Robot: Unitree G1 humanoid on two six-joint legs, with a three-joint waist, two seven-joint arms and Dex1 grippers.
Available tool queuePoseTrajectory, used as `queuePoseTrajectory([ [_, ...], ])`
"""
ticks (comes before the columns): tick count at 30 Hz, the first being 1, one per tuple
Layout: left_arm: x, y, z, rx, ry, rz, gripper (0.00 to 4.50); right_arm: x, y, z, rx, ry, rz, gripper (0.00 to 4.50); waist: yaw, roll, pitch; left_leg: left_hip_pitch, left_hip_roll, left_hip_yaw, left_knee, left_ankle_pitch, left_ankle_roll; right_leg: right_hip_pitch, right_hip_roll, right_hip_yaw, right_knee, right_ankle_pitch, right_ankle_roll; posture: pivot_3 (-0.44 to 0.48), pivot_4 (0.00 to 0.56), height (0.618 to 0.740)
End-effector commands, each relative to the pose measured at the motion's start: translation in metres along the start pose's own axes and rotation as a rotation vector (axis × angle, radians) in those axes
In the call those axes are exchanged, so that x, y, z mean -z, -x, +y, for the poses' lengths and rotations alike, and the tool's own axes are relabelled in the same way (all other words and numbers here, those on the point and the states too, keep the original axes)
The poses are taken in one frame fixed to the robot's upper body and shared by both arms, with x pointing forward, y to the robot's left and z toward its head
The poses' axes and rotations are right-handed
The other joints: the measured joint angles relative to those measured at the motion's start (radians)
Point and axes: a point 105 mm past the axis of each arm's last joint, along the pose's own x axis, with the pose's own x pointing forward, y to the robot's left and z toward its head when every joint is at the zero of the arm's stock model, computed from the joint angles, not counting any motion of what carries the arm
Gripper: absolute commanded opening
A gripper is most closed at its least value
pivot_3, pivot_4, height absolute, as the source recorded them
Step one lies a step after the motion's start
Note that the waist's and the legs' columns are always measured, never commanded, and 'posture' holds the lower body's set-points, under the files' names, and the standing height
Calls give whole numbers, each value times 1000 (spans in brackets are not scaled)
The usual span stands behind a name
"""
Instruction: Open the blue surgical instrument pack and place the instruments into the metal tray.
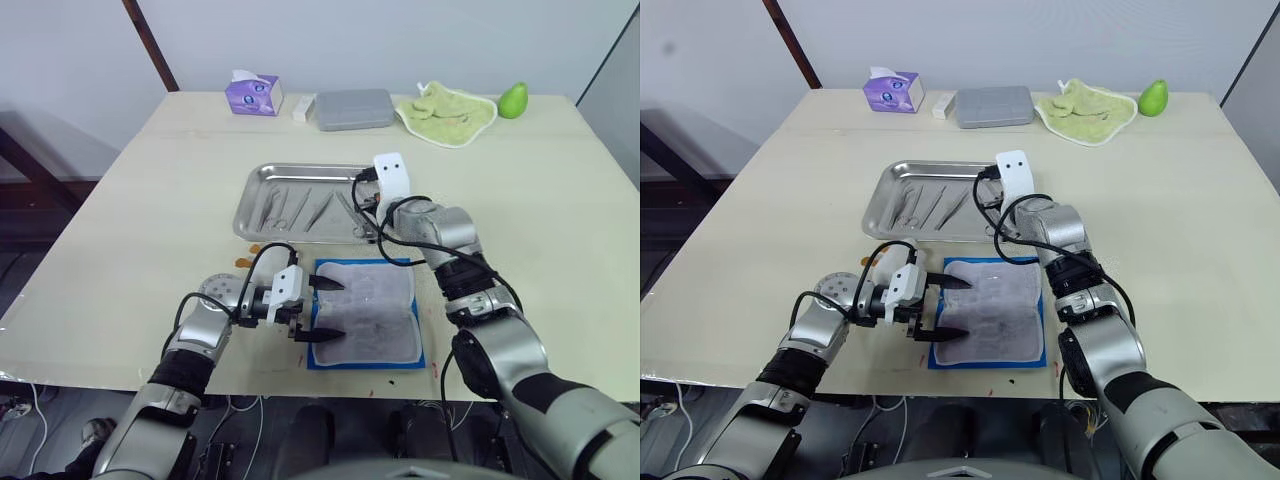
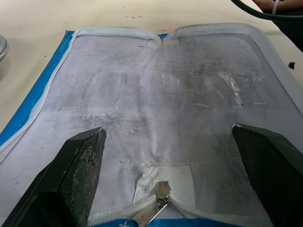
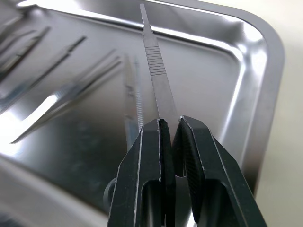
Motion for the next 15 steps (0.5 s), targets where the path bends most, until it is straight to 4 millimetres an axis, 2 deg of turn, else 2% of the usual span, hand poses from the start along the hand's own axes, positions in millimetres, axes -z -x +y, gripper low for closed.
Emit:
queuePoseTrajectory([
  [1,34,-6,-17,23,115,107,4500,-22,2,4,-5,4,-78,62,0,0,0,0,0,0,0,0,0,0,0,0,0,0,0,0,150,740],
  [8,34,-6,-17,18,115,106,4500,-11,-3,5,-3,14,-55,62,0,0,0,0,0,0,0,0,0,0,0,0,0,0,0,0,150,740],
  [15,34,-6,-16,17,113,105,4500,-8,-5,4,2,20,-49,62,0,1,0,0,0,0,0,0,0,0,0,0,0,0,0,0,150,740],
])
